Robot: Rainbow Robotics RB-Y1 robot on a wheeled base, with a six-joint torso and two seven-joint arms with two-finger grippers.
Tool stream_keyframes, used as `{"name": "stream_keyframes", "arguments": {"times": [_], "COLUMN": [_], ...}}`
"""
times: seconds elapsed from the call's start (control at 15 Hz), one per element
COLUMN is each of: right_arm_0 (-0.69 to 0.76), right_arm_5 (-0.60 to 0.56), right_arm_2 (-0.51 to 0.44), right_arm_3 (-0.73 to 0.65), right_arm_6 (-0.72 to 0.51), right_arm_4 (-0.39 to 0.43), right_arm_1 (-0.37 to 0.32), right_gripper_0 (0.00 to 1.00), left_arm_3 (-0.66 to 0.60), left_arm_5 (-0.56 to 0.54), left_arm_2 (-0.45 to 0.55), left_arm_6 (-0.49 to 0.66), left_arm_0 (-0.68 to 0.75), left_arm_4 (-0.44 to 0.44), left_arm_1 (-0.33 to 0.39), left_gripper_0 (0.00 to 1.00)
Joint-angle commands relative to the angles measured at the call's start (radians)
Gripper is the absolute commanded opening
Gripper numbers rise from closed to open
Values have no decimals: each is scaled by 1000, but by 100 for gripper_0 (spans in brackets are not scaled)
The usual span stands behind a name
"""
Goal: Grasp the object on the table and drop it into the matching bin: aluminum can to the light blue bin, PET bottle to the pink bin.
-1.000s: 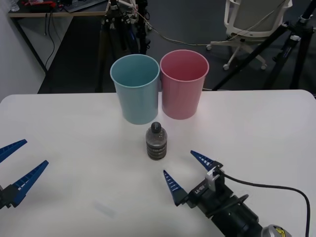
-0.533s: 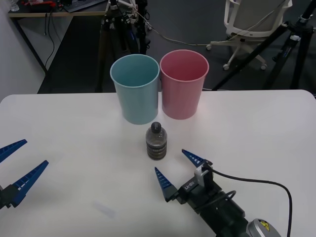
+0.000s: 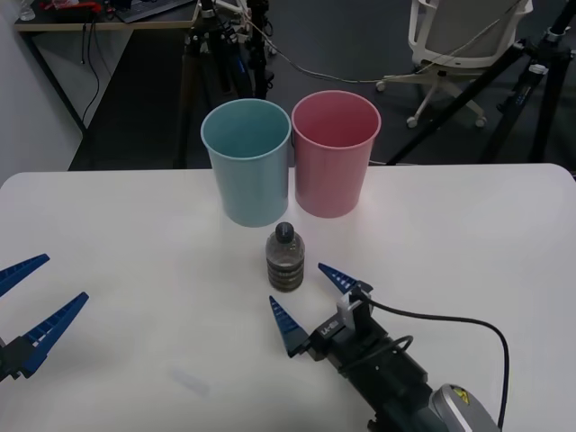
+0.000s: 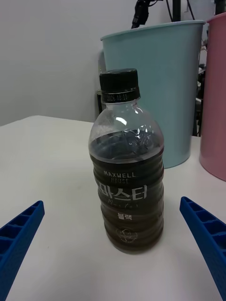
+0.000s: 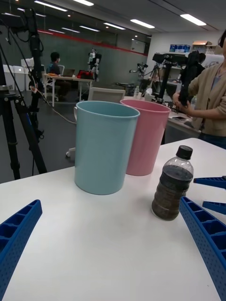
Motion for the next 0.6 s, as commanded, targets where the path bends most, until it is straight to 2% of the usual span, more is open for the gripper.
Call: {"name": "stream_keyframes", "arguments": {"times": [0.07,0.33,0.6], "right_arm_0": [-35,-83,-136], "right_arm_5": [0,1,3], "right_arm_2": [-12,-36,-55], "right_arm_3": [38,102,159], "right_arm_6": [21,47,70], "right_arm_4": [-1,-8,-7], "right_arm_1": [31,71,75], "right_gripper_0": [100,100,100], "left_arm_3": [0,0,0], "left_arm_5": [0,0,0], "left_arm_2": [0,0,0], "left_arm_6": [0,0,0], "left_arm_0": [0,0,0], "left_arm_4": [0,0,0], "left_arm_1": [0,0,0], "left_gripper_0": [100,100,100]}}
